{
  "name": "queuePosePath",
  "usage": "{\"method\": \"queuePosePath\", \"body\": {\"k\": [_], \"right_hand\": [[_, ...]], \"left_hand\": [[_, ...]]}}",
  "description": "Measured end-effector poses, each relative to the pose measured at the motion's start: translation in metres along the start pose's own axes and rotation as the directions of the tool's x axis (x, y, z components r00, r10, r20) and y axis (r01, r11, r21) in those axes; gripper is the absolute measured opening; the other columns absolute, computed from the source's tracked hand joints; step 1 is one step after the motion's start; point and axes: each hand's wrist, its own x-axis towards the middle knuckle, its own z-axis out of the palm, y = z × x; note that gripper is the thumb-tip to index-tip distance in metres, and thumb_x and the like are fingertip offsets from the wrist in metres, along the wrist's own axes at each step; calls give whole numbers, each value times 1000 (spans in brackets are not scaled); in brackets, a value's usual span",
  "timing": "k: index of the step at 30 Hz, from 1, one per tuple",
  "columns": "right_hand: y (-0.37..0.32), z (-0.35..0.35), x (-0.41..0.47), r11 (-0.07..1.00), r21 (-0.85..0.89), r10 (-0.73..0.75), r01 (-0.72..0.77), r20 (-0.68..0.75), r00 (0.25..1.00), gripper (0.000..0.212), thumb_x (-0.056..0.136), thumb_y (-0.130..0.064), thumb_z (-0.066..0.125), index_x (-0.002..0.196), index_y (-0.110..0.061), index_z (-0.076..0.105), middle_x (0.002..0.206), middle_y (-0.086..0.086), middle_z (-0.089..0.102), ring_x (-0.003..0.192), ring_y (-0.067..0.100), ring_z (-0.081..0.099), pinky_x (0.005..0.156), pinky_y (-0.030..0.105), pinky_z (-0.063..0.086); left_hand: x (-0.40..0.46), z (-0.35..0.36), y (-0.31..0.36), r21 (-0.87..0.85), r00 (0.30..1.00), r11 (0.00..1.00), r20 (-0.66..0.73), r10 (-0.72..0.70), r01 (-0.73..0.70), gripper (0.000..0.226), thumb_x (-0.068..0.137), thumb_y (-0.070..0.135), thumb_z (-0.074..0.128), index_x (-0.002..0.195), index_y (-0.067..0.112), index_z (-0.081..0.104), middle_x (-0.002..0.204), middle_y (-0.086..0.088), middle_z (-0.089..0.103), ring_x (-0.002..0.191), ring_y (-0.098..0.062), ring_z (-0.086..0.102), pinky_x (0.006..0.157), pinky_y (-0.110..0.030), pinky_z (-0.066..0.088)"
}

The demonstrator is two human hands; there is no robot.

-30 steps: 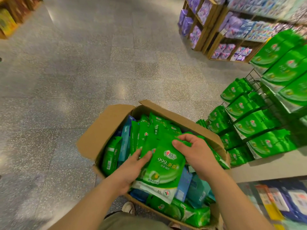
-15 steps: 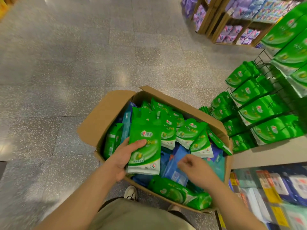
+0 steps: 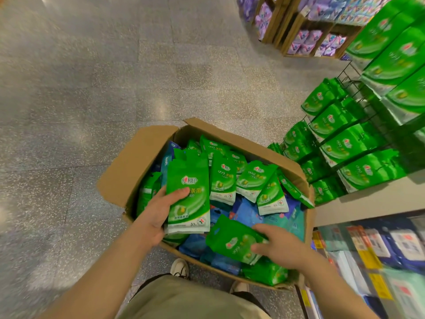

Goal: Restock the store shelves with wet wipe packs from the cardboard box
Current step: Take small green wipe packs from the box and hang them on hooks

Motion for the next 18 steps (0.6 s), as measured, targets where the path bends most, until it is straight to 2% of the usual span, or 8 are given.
{"method": "queuePosePath", "body": {"k": [2, 4, 7, 10, 13, 15, 17, 18], "right_hand": [[2, -19, -5, 997, 74, -19, 21, -37, 999, 51, 96, -39, 68, 143, -33, 49, 139, -21, 50, 129, 10, 51, 101, 24, 42], [-2, -30, -12, 970, 237, -39, 55, -73, 997, 34, 97, -32, 70, 128, -37, 57, 131, -28, 57, 124, 5, 55, 97, 19, 44], [-23, -32, -20, 843, 522, -71, 131, -135, 988, 25, 101, -24, 64, 124, -34, 64, 122, -22, 71, 117, 2, 64, 100, 26, 48], [-52, -21, -19, 702, 688, -77, 185, -186, 980, 20, 103, -27, 60, 121, -37, 59, 124, -21, 70, 107, -7, 65, 96, 24, 49], [-76, -10, -7, 637, 732, -46, 242, -277, 960, 66, 99, -44, 61, 157, -31, 32, 157, -17, 41, 143, 8, 42, 120, 43, 35], [-89, -6, -3, 638, 704, -46, 312, -370, 928, 67, 101, -43, 57, 159, -33, 25, 148, -27, 34, 143, 3, 30, 120, 33, 27], [-103, -2, -1, 684, 651, -83, 329, -379, 922, 59, 104, -40, 54, 155, -38, 24, 138, -34, 32, 135, -5, 26, 111, 22, 27], [-108, 1, 0, 715, 613, -97, 335, -388, 917, 60, 105, -39, 53, 157, -36, 24, 140, -30, 34, 136, -6, 27, 110, 20, 27]], "left_hand": [[1, 1, 0, 12, 999, 1000, -25, 23, -22, 66, 69, 27, 84, 131, 18, 63, 114, -13, 76, 103, -36, 74, 99, -57, 54], [0, 4, 1, 12, 997, 999, -53, 54, -53, 66, 66, 28, 85, 128, 20, 63, 112, -10, 77, 100, -33, 75, 95, -53, 56], [-3, 10, 1, 36, 992, 994, -72, 104, -101, 63, 68, 29, 86, 125, 23, 61, 109, -4, 78, 98, -27, 76, 94, -50, 57], [-8, 20, -3, 53, 992, 991, -40, 122, -119, 63, 70, 31, 84, 128, 24, 58, 111, 0, 78, 100, -21, 75, 97, -46, 55], [-11, 30, -7, 51, 990, 990, -28, 137, -135, 72, 71, 38, 79, 136, 21, 54, 119, 2, 75, 105, -16, 73, 98, -41, 54], [-13, 34, -8, 58, 992, 991, -30, 122, -121, 83, 69, 46, 76, 144, 20, 49, 126, 3, 72, 113, -18, 70, 103, -44, 52], [-15, 36, -8, 31, 994, 994, -19, 105, -104, 81, 73, 52, 71, 145, 21, 48, 130, 1, 70, 115, -20, 69, 94, -41, 58], [-16, 36, -9, -11, 996, 996, -4, 89, -89, 79, 75, 56, 71, 143, 22, 50, 130, -2, 70, 115, -23, 70, 88, -41, 60]]}}
